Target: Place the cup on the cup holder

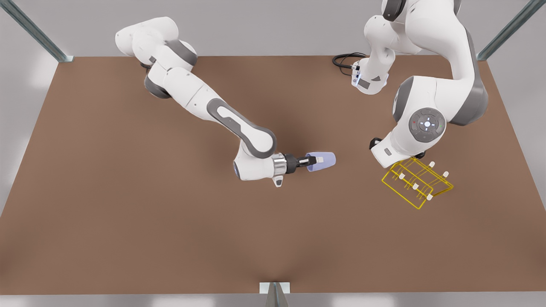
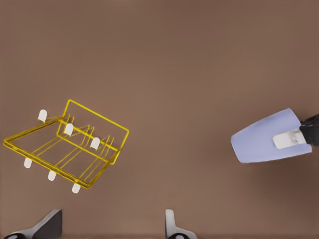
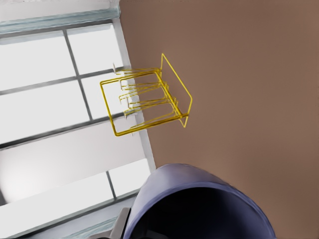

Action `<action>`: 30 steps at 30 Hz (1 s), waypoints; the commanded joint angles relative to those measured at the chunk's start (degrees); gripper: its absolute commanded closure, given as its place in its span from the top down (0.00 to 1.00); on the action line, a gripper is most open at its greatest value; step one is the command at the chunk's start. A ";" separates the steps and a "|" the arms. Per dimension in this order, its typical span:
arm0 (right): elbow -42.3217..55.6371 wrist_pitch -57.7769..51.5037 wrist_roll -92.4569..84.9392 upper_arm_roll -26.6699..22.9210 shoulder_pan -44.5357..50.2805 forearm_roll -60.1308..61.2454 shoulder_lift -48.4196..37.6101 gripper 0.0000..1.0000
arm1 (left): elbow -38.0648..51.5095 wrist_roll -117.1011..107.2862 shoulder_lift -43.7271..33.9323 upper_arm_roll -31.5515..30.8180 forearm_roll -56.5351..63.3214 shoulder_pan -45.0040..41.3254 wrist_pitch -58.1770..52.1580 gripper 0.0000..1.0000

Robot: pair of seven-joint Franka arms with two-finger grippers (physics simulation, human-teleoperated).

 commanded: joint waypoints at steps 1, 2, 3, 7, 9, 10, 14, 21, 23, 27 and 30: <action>1.57 5.27 1.27 -0.46 0.97 0.27 1.43 0.21 | 0.01 -0.01 -0.07 0.02 0.03 0.04 0.14 1.00; 1.75 5.27 1.27 -2.21 2.11 0.35 1.69 0.21 | 0.01 -0.01 0.01 0.11 0.03 0.04 0.14 1.00; 1.75 5.27 1.27 -2.83 2.29 0.27 2.13 0.21 | 0.01 0.08 0.10 0.02 0.03 0.22 0.67 1.00; 3.94 5.36 0.65 -5.20 4.05 0.36 4.77 0.21 | -0.25 -0.01 0.54 0.02 0.03 -0.13 0.93 1.00; 3.86 5.72 0.48 -5.38 4.23 0.27 5.47 0.21 | -0.25 -0.01 0.54 0.02 0.03 -0.13 1.20 1.00; 3.86 5.80 0.48 -5.29 4.23 0.36 5.91 0.21 | -0.25 -0.01 0.54 0.02 0.03 -0.22 0.93 1.00; 3.86 6.42 0.21 -5.38 4.32 0.27 7.14 0.21 | -0.25 -0.01 0.54 -0.06 0.03 -0.48 1.28 1.00; 3.77 6.51 -0.05 -6.52 4.32 0.27 8.02 0.81 | -0.17 -0.01 0.89 -0.15 0.03 -0.75 1.99 1.00; 3.15 7.30 -0.23 -6.61 3.70 0.09 8.02 1.00 | -0.17 -0.01 0.89 -0.15 -2.69 -1.19 3.13 1.00; 2.01 6.95 -2.25 -6.61 1.50 -0.08 7.58 1.00 | -0.08 0.17 5.02 -0.50 -9.45 -11.11 4.88 1.00; 0.78 -0.61 -3.48 -6.61 -3.42 -0.43 6.97 1.00 | -0.25 27.75 12.40 -0.42 -12.27 -16.92 13.85 1.00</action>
